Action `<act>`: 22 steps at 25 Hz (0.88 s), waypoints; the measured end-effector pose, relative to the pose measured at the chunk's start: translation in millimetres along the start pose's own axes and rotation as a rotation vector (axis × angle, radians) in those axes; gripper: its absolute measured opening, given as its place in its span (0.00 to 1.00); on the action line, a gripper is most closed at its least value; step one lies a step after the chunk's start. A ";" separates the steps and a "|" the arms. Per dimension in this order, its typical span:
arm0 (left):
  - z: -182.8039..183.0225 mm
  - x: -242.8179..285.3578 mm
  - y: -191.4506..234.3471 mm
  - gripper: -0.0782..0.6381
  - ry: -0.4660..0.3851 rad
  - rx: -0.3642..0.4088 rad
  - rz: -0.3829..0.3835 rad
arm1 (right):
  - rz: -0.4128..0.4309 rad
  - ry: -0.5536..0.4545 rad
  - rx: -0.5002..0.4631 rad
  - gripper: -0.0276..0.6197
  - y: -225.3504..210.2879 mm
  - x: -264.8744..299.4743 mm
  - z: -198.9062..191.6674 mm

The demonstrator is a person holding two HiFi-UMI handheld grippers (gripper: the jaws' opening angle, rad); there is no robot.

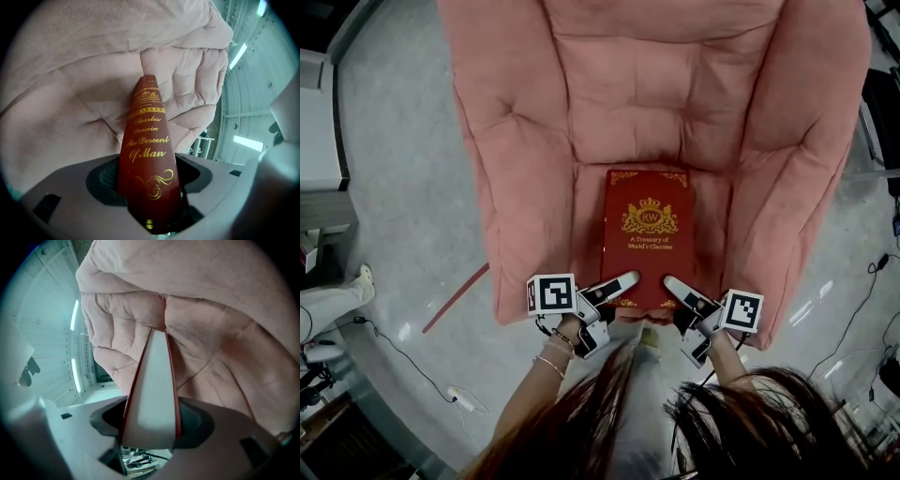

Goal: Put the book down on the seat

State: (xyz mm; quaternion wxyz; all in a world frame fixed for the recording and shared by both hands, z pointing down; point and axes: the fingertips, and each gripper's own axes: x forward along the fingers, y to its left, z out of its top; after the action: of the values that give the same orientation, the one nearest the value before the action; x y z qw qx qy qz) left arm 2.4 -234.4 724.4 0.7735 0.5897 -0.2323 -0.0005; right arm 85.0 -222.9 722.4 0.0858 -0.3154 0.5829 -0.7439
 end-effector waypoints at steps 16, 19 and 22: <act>-1.3 4.6 24.0 0.58 0.050 0.061 0.167 | -0.070 0.005 -0.006 0.52 -17.1 11.6 -1.3; -0.7 5.6 28.3 0.59 0.054 0.067 0.198 | -0.070 -0.001 -0.018 0.53 -19.4 14.3 0.2; -0.9 5.7 34.2 0.61 0.060 0.066 0.233 | -0.095 0.000 -0.035 0.54 -24.5 14.8 0.9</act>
State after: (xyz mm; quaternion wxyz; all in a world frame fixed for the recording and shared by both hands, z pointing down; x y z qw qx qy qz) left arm -1.5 -224.7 757.5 0.7551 0.5836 -0.2758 0.1149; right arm 79.7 -223.5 750.6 0.0449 -0.3443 0.5802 -0.7368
